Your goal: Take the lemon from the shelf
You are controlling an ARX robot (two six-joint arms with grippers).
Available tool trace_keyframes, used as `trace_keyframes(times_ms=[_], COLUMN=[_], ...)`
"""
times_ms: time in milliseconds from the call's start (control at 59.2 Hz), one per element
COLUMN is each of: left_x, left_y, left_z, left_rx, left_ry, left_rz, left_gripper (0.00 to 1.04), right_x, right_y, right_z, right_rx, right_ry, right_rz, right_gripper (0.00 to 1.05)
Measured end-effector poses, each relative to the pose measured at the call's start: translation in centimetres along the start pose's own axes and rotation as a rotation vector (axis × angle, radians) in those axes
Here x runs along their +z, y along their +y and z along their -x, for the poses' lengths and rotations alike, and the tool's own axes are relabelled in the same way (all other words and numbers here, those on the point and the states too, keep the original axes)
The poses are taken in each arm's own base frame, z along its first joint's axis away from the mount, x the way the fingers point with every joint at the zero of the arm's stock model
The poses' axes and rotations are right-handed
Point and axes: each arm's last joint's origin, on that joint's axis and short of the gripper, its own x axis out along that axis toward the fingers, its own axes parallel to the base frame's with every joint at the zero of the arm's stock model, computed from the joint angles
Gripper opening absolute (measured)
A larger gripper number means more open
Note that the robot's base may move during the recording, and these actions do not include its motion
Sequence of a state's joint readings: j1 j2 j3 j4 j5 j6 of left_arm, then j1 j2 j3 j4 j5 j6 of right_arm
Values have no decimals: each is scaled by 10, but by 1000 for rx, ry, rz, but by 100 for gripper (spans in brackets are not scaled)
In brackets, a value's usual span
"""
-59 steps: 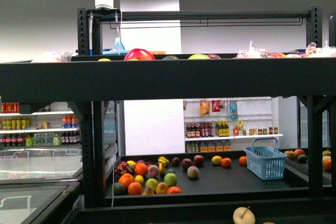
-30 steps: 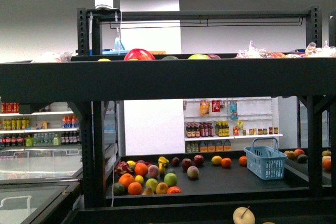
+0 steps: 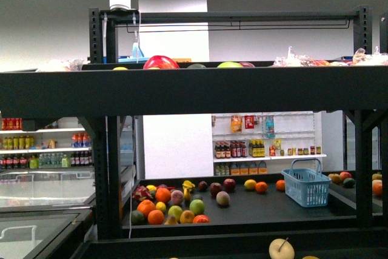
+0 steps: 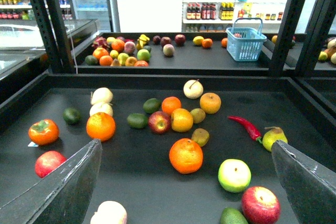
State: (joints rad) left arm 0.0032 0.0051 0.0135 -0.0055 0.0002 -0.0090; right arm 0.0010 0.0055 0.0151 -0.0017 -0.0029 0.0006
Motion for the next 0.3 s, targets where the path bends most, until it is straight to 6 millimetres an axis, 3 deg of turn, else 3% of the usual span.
trace_keyframes(times_ms=[304], left_x=[0], left_y=[0], left_z=[0], left_rx=[0], left_ry=[0], left_rz=[0], left_gripper=[97], right_x=[0], right_y=[0], right_z=[0], right_rx=[0], right_ry=[0], right_rz=[0], right_gripper=[97])
